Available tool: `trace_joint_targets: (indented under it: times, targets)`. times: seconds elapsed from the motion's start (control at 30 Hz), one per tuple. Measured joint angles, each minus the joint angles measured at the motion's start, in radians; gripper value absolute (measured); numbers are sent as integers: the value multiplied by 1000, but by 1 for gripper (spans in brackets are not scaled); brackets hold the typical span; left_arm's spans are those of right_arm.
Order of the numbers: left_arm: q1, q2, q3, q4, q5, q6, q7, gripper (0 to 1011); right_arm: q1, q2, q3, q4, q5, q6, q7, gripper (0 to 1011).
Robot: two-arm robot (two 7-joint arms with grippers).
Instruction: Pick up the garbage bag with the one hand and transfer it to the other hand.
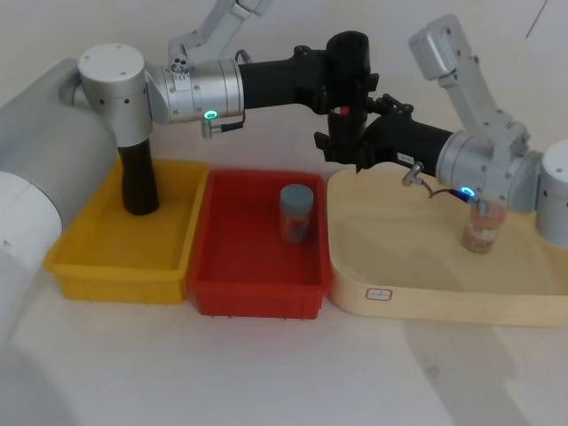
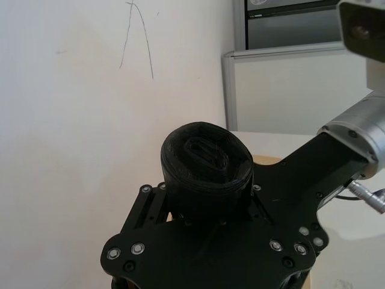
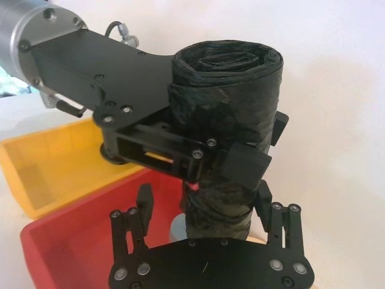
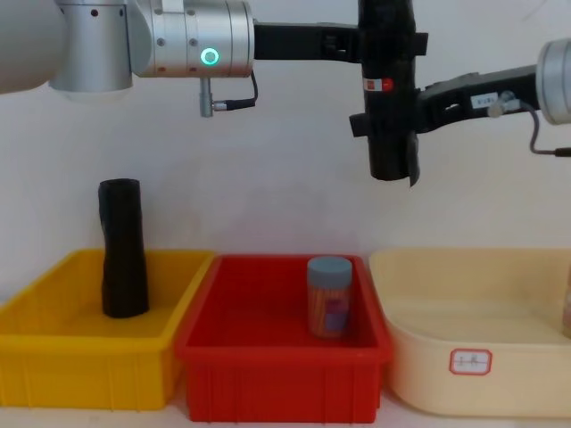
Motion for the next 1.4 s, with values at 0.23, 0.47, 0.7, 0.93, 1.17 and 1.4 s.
trace_joint_targets:
  times: [0.23,0.47,0.7,0.93,1.17,1.4]
  targets:
    - [0,0,0,0,0,0,0,391,30,-21,-18,51,-4,-18,-4,1001]
    - [0,0,0,0,0,0,0,390,62,-42,-35,100,-8,-35,-3,1001]
    - [0,0,0,0,0,0,0,390,84,-57,-49,133,-10,-46,-4,1001]
    - [0,0,0,0,0,0,1,391,97,-66,-56,151,-12,-52,-6,908]
    - [0,0,0,0,0,0,0,390,105,-71,-60,162,-13,-56,-7,738]
    - [0,0,0,0,0,0,0,390,109,-74,-63,169,-14,-58,-9,573]
